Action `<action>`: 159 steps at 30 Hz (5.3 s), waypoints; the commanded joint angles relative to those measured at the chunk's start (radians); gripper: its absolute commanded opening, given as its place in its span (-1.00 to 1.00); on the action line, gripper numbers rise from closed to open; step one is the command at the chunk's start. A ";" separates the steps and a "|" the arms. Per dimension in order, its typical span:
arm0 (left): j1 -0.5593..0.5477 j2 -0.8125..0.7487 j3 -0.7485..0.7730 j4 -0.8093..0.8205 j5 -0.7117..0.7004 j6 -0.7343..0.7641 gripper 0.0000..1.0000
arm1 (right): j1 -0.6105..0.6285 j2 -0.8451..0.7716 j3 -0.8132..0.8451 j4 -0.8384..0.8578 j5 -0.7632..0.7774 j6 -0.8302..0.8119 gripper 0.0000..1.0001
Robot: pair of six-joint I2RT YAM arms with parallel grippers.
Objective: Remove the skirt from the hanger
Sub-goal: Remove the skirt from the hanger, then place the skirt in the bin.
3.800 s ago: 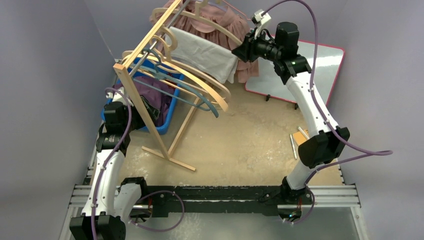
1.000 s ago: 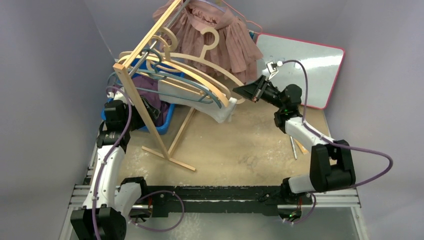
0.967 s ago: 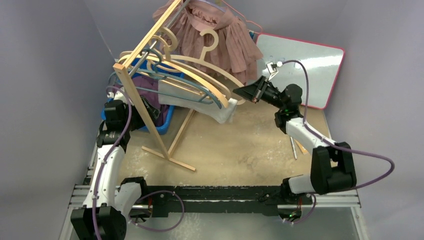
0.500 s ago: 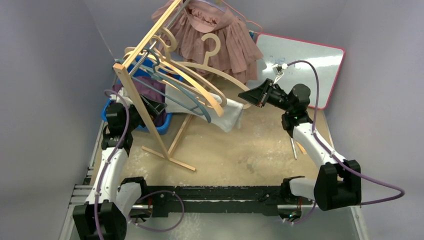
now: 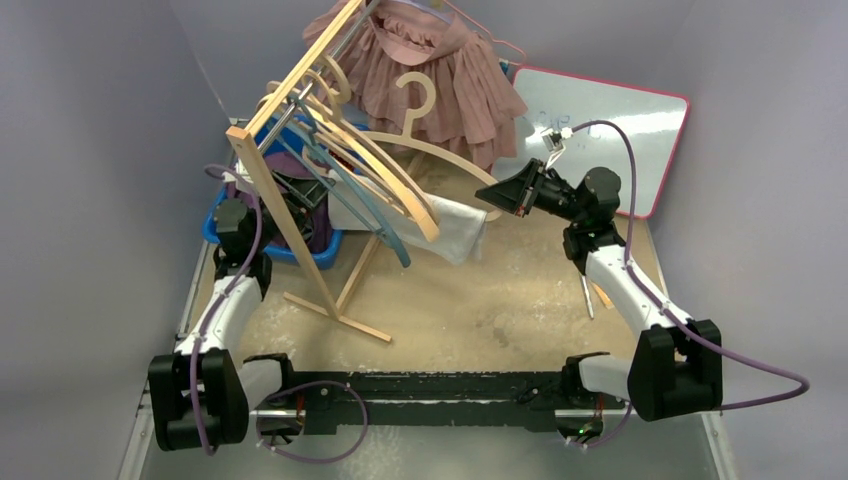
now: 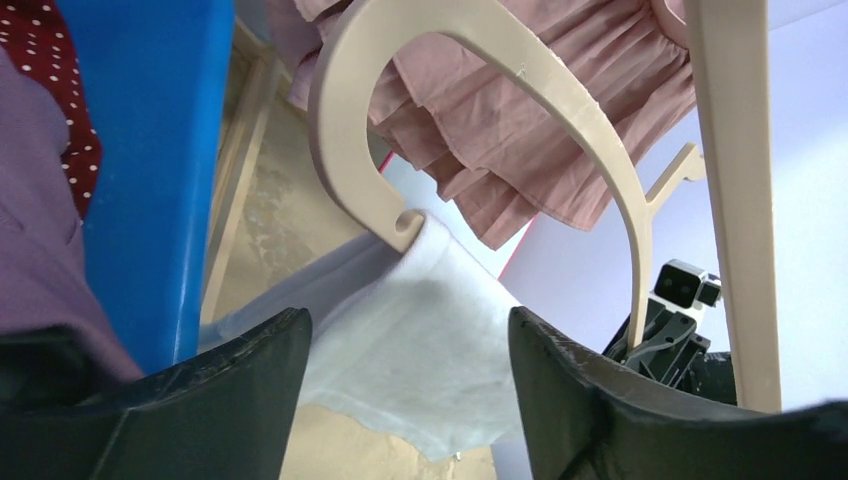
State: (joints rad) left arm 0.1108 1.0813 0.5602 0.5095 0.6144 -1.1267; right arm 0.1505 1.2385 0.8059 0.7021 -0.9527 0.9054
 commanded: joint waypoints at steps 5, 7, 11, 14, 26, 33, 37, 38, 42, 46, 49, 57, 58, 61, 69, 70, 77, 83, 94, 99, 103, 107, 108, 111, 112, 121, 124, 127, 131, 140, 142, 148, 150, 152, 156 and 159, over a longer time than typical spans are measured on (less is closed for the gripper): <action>-0.011 0.013 -0.043 0.154 0.052 -0.052 0.21 | -0.002 -0.036 0.051 0.119 -0.012 0.041 -1.00; -0.012 -0.001 -0.065 0.148 0.052 -0.054 0.12 | -0.002 -0.032 0.051 0.126 -0.013 0.048 -1.00; -0.019 -0.019 -0.081 0.081 0.050 -0.022 -0.02 | -0.002 -0.027 0.052 0.137 -0.014 0.055 -1.00; -0.020 -0.007 -0.083 0.071 0.052 -0.011 -0.09 | -0.002 -0.024 0.049 0.149 -0.015 0.068 -1.00; -0.027 0.108 -0.016 0.078 0.080 -0.007 -0.48 | -0.003 -0.025 0.038 0.158 -0.027 0.069 -1.00; -0.026 0.009 -0.003 -0.046 0.105 -0.022 -1.00 | -0.002 -0.019 0.059 0.072 0.020 -0.037 -1.00; -0.026 -0.135 0.077 -0.379 0.010 0.118 -1.00 | -0.002 -0.031 0.101 -0.140 0.175 -0.238 -1.00; -0.026 -0.162 0.103 -0.471 -0.029 0.161 -1.00 | -0.002 -0.037 0.106 -0.181 0.222 -0.277 -1.00; -0.023 -0.207 0.187 -0.683 -0.143 0.262 -1.00 | -0.002 -0.061 0.075 -0.256 0.384 -0.358 -1.00; -0.007 -0.218 0.260 -0.809 -0.235 0.322 -1.00 | -0.002 -0.085 0.053 -0.323 0.506 -0.441 -1.00; 0.017 -0.234 0.314 -0.869 -0.306 0.342 -1.00 | -0.002 -0.108 0.035 -0.358 0.584 -0.482 -1.00; 0.041 -0.283 0.519 -1.076 -0.610 0.424 -1.00 | -0.002 -0.160 0.006 -0.433 0.691 -0.573 -1.00; 0.041 -0.292 0.545 -1.097 -0.646 0.436 -1.00 | -0.002 -0.165 0.003 -0.438 0.692 -0.583 -1.00; 0.040 -0.299 0.644 -1.213 -0.800 0.473 -1.00 | -0.002 -0.178 0.000 -0.458 0.690 -0.604 -1.00; 0.036 -0.302 0.768 -1.292 -0.981 0.533 -1.00 | -0.002 -0.187 0.008 -0.467 0.641 -0.612 -1.00; 0.035 -0.300 0.777 -1.287 -0.978 0.539 -1.00 | -0.002 -0.185 0.013 -0.468 0.631 -0.613 -1.00; 0.031 -0.255 0.841 -1.221 -0.900 0.547 -1.00 | -0.003 -0.196 0.026 -0.474 0.590 -0.615 -1.00; 0.032 -0.198 0.851 -1.050 -0.802 0.501 -1.00 | -0.002 -0.211 0.033 -0.475 0.563 -0.611 -1.00; 0.035 -0.022 0.846 -0.734 -0.624 0.235 -1.00 | -0.002 -0.270 0.037 -0.513 0.575 -0.625 -1.00; 0.038 0.057 0.915 -0.617 -0.575 0.136 -1.00 | -0.002 -0.288 0.034 -0.518 0.575 -0.626 -1.00; 0.039 0.121 0.977 -0.530 -0.525 0.063 -1.00 | -0.002 -0.291 0.031 -0.519 0.573 -0.626 -1.00; 0.039 0.181 1.034 -0.467 -0.493 0.000 -1.00 | -0.002 -0.293 0.030 -0.518 0.564 -0.626 -1.00; 0.039 0.193 1.043 -0.443 -0.478 -0.017 -1.00 | -0.002 -0.295 0.029 -0.516 0.563 -0.625 -1.00; 0.039 0.225 1.051 -0.376 -0.439 -0.071 -1.00 | -0.002 -0.298 0.022 -0.509 0.562 -0.623 -1.00; 0.038 0.235 1.056 -0.372 -0.432 -0.074 -1.00 | -0.002 -0.300 0.021 -0.508 0.562 -0.623 -1.00; 0.038 0.159 0.798 -0.430 -0.461 0.025 -1.00 | -0.002 -0.317 0.019 -0.508 0.517 -0.620 -1.00; 0.039 0.156 0.684 -0.476 -0.468 0.103 -1.00 | -0.003 -0.332 0.018 -0.517 0.470 -0.652 -1.00; 0.041 0.184 0.611 -0.563 -0.503 0.208 -1.00 | -0.002 -0.348 0.007 -0.519 0.412 -0.678 -1.00; 0.044 0.235 0.527 -0.652 -0.490 0.323 -1.00 | -0.002 -0.379 -0.003 -0.540 0.377 -0.703 -1.00; 0.046 0.213 0.348 -0.737 -0.528 0.426 -1.00 | -0.002 -0.445 -0.055 -0.600 0.297 -0.696 -1.00; 0.047 0.208 0.338 -0.723 -0.514 0.428 -0.89 | -0.003 -0.448 -0.074 -0.610 0.269 -0.690 -1.00; 0.045 0.178 0.342 -0.708 -0.467 0.433 0.18 | -0.003 -0.500 -0.088 -0.657 0.267 -0.682 -1.00; 0.045 0.146 0.362 -0.743 -0.494 0.451 0.33 | -0.002 -0.521 -0.075 -0.673 0.269 -0.675 -1.00; 0.041 0.118 0.387 -0.785 -0.528 0.477 0.37 | -0.002 -0.540 -0.059 -0.689 0.271 -0.676 -1.00; 0.027 0.044 0.431 -0.872 -0.623 0.534 0.42 | -0.002 -0.574 -0.019 -0.711 0.285 -0.676 -1.00; 0.027 -0.015 0.428 -0.906 -0.636 0.545 0.42 | -0.002 -0.587 0.004 -0.682 0.303 -0.659 -1.00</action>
State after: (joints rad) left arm 0.1425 1.1545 0.9375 -0.3489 0.0425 -0.6403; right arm 0.1493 0.6781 0.7319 -0.0345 -0.6479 0.2245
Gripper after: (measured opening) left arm 0.707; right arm 0.071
